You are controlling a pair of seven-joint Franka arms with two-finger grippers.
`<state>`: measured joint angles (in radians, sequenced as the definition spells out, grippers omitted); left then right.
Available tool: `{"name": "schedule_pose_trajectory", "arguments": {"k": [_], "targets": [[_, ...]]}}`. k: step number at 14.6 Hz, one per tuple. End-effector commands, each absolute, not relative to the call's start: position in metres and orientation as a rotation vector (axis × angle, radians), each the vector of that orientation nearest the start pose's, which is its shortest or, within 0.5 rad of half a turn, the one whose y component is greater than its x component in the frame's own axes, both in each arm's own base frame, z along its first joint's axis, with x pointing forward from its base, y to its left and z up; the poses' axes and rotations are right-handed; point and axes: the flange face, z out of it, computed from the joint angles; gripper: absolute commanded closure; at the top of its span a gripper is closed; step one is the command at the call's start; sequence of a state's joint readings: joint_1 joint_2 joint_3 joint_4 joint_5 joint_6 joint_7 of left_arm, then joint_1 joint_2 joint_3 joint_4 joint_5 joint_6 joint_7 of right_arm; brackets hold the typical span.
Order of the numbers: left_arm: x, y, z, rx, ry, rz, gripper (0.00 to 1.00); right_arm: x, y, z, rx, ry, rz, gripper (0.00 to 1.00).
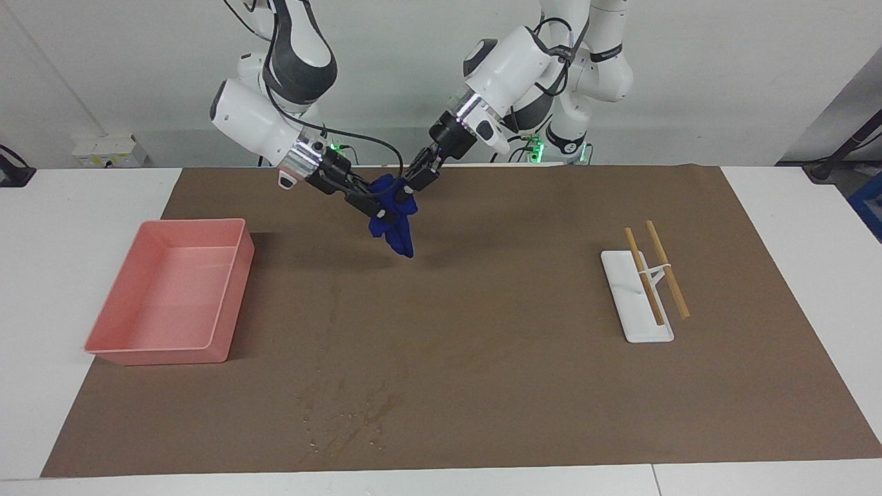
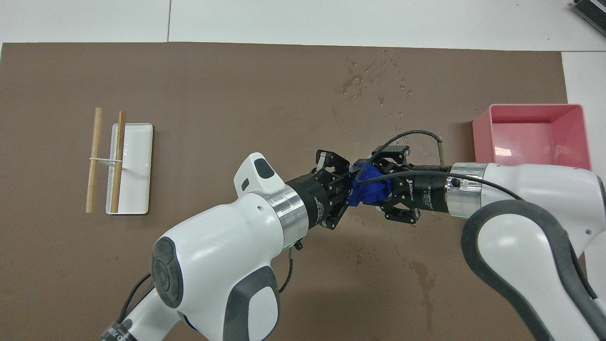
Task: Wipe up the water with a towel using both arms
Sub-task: 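Grasp the towel with the right gripper while the left gripper holds it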
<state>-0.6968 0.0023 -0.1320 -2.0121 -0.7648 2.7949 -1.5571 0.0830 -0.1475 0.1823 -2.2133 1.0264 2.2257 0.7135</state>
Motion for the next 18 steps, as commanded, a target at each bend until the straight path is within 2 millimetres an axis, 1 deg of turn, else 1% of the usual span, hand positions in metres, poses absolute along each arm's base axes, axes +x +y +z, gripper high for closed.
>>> {"name": "schedule_pose_trajectory", "arguments": {"k": [1, 8, 9, 10, 11, 13, 14, 15, 17, 18], "targets": [[0.423, -0.419, 0.538, 1.726, 1.412, -0.253, 1.00, 0.491, 0.169, 0.467, -2.090, 1.075, 0.299, 1.00], [0.423, -0.419, 0.539, 1.726, 1.409, -0.249, 1.00, 0.490, 0.167, 0.465, -2.160, 1.045, 0.292, 1.00], [0.423, -0.419, 0.538, 1.728, 1.408, -0.250, 0.95, 0.490, 0.167, 0.465, -2.166, 1.043, 0.291, 1.00], [0.423, -0.419, 0.539, 1.728, 1.405, -0.249, 0.65, 0.490, 0.167, 0.465, -2.169, 1.040, 0.289, 1.00], [0.423, -0.420, 0.541, 1.725, 1.406, -0.251, 0.01, 0.490, 0.167, 0.465, -2.178, 1.029, 0.283, 1.00], [0.427, -0.417, 0.543, 1.738, 1.394, -0.236, 0.00, 0.490, 0.167, 0.465, -2.183, 1.020, 0.279, 1.00], [0.433, -0.412, 0.542, 1.754, 1.377, -0.213, 0.00, 0.490, 0.167, 0.464, -2.190, 1.016, 0.277, 1.00], [0.436, -0.408, 0.543, 1.775, 1.347, -0.187, 0.00, 0.492, 0.167, 0.465, -2.233, 0.980, 0.255, 1.00], [0.461, -0.381, 0.541, 1.819, 1.312, -0.124, 0.00, 0.497, 0.166, 0.464, -2.430, 0.855, 0.181, 1.00], [0.473, -0.372, 0.542, 1.865, 1.279, -0.118, 0.00, 0.500, 0.164, 0.464, -2.521, 0.784, 0.151, 1.00]]}}
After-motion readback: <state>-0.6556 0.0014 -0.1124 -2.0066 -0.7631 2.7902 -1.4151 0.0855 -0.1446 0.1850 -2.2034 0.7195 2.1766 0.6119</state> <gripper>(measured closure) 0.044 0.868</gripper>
